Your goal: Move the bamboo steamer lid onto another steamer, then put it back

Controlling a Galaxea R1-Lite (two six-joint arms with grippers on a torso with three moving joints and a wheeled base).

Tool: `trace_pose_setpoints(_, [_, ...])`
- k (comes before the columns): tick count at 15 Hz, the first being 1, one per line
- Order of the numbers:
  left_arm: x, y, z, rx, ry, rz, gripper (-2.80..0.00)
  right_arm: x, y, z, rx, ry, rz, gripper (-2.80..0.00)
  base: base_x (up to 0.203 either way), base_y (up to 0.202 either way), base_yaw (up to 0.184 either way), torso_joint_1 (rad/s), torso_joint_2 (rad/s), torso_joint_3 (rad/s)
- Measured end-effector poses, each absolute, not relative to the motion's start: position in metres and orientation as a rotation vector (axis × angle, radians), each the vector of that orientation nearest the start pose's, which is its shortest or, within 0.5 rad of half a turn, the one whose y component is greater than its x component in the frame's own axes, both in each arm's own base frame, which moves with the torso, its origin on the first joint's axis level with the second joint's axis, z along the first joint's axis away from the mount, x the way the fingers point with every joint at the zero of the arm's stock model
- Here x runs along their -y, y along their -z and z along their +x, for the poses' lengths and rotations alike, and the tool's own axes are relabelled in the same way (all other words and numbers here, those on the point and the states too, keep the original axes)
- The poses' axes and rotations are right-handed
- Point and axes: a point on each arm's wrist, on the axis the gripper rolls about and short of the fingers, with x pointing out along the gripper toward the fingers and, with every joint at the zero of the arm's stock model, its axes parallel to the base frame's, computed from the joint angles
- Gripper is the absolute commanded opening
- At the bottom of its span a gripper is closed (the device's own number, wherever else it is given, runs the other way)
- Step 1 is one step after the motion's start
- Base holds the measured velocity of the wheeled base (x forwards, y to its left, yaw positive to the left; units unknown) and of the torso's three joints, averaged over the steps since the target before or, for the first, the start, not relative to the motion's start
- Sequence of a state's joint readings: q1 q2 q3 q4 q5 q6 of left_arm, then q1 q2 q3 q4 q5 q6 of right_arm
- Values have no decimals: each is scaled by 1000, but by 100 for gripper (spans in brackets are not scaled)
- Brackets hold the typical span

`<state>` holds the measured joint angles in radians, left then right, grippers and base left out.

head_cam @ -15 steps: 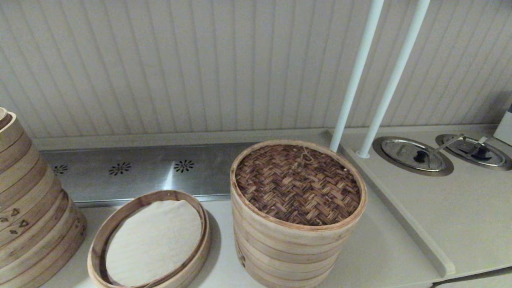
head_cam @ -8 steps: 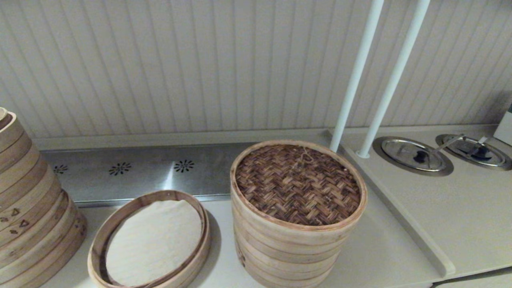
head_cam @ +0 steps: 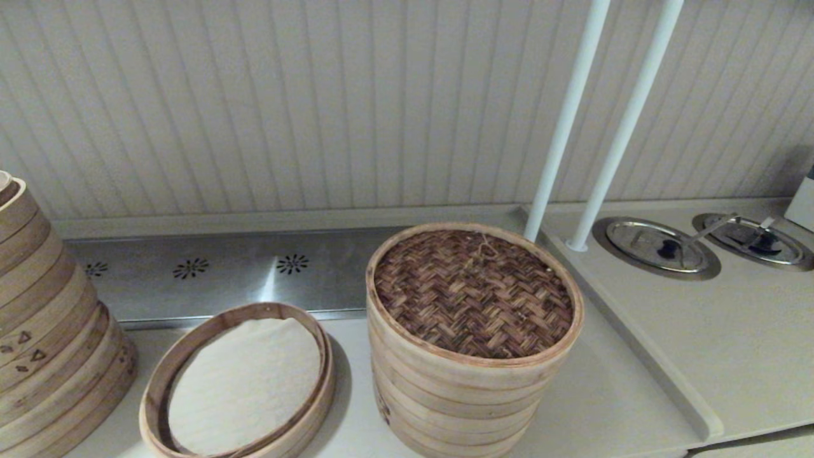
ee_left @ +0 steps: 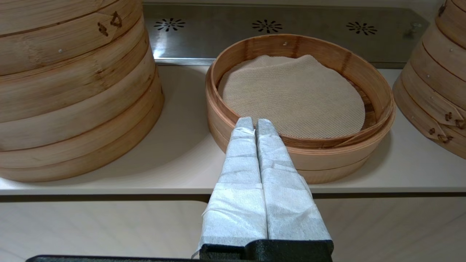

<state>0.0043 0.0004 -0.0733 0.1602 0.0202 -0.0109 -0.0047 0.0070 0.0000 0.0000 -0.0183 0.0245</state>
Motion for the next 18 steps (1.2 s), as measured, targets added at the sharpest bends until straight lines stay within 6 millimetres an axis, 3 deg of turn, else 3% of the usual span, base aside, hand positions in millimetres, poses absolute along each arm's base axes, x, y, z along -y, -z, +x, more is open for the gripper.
trace_pose_setpoints(18, [0,-78,-29,-90,-14,-11,-280,0,-76,-22,-8,23,26,-280,0,0,0,0,0,0])
